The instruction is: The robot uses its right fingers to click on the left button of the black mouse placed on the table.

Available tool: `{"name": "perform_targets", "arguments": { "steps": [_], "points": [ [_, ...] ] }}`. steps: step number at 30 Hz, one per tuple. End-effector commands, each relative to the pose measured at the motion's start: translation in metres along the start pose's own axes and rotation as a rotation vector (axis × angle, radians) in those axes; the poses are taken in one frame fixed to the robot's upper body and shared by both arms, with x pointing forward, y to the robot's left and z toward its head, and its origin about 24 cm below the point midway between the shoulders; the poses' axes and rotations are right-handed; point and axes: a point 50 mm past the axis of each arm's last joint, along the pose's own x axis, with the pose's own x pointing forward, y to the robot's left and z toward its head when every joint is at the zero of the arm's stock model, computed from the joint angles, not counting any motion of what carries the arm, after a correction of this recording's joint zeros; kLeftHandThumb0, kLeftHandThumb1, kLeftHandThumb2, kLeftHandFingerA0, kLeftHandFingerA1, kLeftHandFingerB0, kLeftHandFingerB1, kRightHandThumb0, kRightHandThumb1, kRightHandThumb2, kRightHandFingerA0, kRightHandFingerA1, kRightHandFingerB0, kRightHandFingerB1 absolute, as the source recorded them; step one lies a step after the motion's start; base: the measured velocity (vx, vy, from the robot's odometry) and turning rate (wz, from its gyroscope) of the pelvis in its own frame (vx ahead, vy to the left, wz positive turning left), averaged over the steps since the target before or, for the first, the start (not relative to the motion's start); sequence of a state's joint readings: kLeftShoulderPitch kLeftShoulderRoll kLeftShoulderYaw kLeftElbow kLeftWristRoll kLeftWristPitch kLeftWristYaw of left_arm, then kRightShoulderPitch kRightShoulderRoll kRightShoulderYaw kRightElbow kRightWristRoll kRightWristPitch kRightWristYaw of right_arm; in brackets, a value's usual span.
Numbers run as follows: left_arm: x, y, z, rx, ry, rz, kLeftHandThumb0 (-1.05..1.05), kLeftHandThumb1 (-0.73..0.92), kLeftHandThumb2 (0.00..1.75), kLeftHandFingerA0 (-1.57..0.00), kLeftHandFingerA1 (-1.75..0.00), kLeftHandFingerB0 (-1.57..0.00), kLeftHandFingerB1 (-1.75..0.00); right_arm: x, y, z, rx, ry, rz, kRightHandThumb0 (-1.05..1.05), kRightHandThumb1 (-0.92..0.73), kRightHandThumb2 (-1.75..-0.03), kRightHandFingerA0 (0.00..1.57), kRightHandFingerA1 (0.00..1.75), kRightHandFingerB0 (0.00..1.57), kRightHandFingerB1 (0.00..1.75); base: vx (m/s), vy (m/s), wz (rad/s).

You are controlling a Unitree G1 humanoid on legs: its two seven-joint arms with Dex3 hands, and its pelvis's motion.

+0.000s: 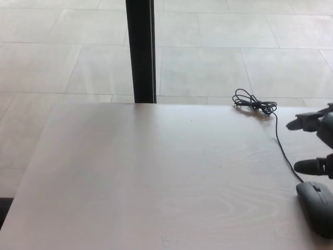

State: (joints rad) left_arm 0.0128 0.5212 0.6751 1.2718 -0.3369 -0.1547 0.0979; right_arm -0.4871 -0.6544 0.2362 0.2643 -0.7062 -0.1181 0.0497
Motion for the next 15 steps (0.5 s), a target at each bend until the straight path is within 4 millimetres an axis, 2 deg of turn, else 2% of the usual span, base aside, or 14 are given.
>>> {"name": "perform_targets", "arguments": {
  "steps": [1, 2, 3, 4, 6, 8, 9, 10, 11, 12, 13, 15],
  "points": [
    [0.001, 0.007, 0.008, -0.016, -0.027, 0.018, -0.59, 0.54, 0.57, -0.88, -0.81, -0.69, -0.56, -0.002, -0.032, -0.014, 0.060, 0.048, -0.089, -0.62, -0.69, -0.61, 0.31, 0.48, 0.55, 0.39, 0.00, 0.000, 0.00],
    [0.002, 0.008, 0.007, -0.001, -0.024, 0.018, -0.60, 0.55, 0.57, -0.85, -0.75, -0.70, -0.56, -0.004, -0.036, -0.017, 0.072, 0.062, -0.094, -0.62, -0.70, -0.61, 0.29, 0.46, 0.54, 0.39, 0.00, 0.000, 0.00],
    [0.001, 0.008, 0.006, 0.008, -0.023, 0.014, -0.60, 0.56, 0.57, -0.90, -0.82, -0.71, -0.56, -0.007, -0.040, -0.021, 0.086, 0.080, -0.088, -0.62, -0.71, -0.61, 0.29, 0.44, 0.53, 0.39, 0.00, 0.000, 0.00],
    [0.001, 0.008, 0.006, 0.000, -0.018, 0.016, -0.60, 0.55, 0.57, -0.96, -1.11, -0.73, -0.56, -0.012, -0.043, -0.029, 0.132, 0.096, -0.113, -0.63, -0.66, -0.61, 0.30, 0.46, 0.55, 0.41, 0.00, 0.000, 0.00],
    [0.001, 0.008, 0.005, -0.003, -0.014, 0.018, -0.60, 0.55, 0.57, -0.96, -1.11, -0.73, -0.56, -0.014, -0.044, -0.032, 0.152, 0.102, -0.123, -0.63, -0.66, -0.61, 0.30, 0.46, 0.55, 0.41, 0.00, 0.000, 0.00],
    [0.001, 0.007, 0.004, -0.014, -0.011, 0.011, -0.60, 0.55, 0.57, -0.97, -0.96, -0.72, -0.55, -0.027, -0.047, -0.052, 0.220, 0.183, -0.152, -0.62, -0.65, -0.61, 0.34, 0.42, 0.54, 0.39, 0.00, 0.000, 0.00],
    [0.001, 0.007, 0.004, -0.016, -0.011, 0.010, -0.60, 0.55, 0.57, -0.92, -0.84, -0.72, -0.54, -0.033, -0.048, -0.061, 0.263, 0.214, -0.161, -0.60, -0.66, -0.60, 0.33, 0.41, 0.53, 0.38, 0.00, 0.000, 0.00],
    [0.001, 0.007, 0.003, -0.040, -0.003, 0.012, -0.59, 0.53, 0.57, -0.94, -0.82, -0.72, -0.54, -0.039, -0.048, -0.067, 0.279, 0.221, -0.180, -0.63, -0.65, -0.61, 0.34, 0.43, 0.53, 0.39, 0.00, 0.000, 0.00],
    [0.001, 0.008, 0.003, -0.042, 0.001, 0.014, -0.59, 0.54, 0.57, -0.95, -0.92, -0.73, -0.55, -0.044, -0.048, -0.072, 0.286, 0.239, -0.187, -0.68, -0.73, -0.62, 0.34, 0.41, 0.52, 0.37, 0.00, 0.000, 0.00],
    [0.000, 0.008, 0.001, -0.015, -0.005, 0.015, -0.61, 0.55, 0.57, -0.90, -0.82, -0.72, -0.54, -0.054, -0.048, -0.084, 0.313, 0.290, -0.197, -0.68, -0.72, -0.62, 0.36, 0.40, 0.52, 0.37, 0.00, 0.000, 0.00],
    [0.000, 0.008, 0.002, 0.008, -0.014, 0.015, -0.61, 0.55, 0.57, -0.90, -0.82, -0.72, -0.54, -0.063, -0.047, -0.095, 0.349, 0.332, -0.215, -0.68, -0.72, -0.62, 0.36, 0.40, 0.52, 0.37, 0.00, 0.000, 0.00],
    [0.000, 0.009, 0.000, -0.015, -0.005, 0.015, -0.60, 0.53, 0.56, -0.92, -0.83, -0.71, -0.54, -0.071, -0.045, -0.102, 0.347, 0.356, -0.219, -0.69, -0.74, -0.63, 0.41, 0.39, 0.51, 0.36, 0.00, 0.000, 0.00]
  ]
}}
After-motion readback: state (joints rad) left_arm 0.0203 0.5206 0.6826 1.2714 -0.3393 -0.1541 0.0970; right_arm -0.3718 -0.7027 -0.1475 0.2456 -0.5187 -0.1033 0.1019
